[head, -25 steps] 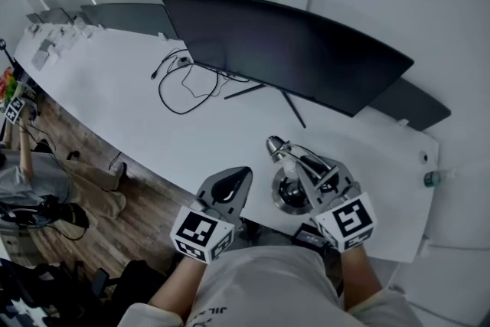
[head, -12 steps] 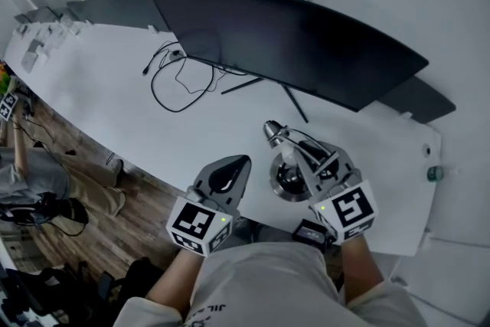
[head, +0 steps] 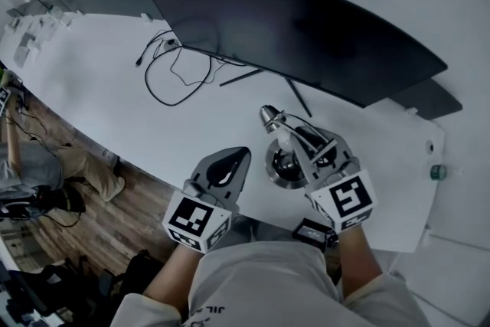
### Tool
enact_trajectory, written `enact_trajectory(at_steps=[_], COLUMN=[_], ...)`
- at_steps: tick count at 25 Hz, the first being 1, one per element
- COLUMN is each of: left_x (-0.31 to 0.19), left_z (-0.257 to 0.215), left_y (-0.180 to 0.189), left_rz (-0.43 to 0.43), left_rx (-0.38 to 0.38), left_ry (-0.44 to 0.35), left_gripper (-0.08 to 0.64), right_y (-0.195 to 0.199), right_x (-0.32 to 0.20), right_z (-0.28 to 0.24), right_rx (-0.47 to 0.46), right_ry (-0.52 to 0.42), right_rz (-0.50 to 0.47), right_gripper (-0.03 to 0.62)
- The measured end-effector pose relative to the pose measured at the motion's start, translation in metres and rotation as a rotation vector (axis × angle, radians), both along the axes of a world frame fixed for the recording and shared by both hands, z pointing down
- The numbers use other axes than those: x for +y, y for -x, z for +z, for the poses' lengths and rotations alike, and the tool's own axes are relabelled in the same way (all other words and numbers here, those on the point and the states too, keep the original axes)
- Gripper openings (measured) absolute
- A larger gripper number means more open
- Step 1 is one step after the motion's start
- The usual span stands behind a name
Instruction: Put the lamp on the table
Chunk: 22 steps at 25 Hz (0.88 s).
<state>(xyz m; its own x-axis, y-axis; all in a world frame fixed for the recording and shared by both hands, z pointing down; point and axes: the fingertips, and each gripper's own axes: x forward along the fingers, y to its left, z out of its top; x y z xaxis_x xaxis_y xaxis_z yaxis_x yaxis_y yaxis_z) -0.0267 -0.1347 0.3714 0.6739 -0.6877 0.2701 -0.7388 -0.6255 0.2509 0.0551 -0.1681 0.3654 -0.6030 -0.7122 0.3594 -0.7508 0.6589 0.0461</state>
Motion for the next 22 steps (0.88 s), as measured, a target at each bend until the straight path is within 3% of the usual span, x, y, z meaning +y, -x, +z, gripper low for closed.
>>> enact_trajectory(at_steps=[22], left_x=[-0.023], left_z=[0.026], left_y=[0.013], left_rz=[-0.006], left_rx=[-0.003], left_ry=[0.033], left_gripper=[0.003], right_y=[0.01], right_x=[-0.039], right_z=[0.044], right_rx=[-0.003], right_ry=[0.008], right_rz=[0.017], right_gripper=[0.051])
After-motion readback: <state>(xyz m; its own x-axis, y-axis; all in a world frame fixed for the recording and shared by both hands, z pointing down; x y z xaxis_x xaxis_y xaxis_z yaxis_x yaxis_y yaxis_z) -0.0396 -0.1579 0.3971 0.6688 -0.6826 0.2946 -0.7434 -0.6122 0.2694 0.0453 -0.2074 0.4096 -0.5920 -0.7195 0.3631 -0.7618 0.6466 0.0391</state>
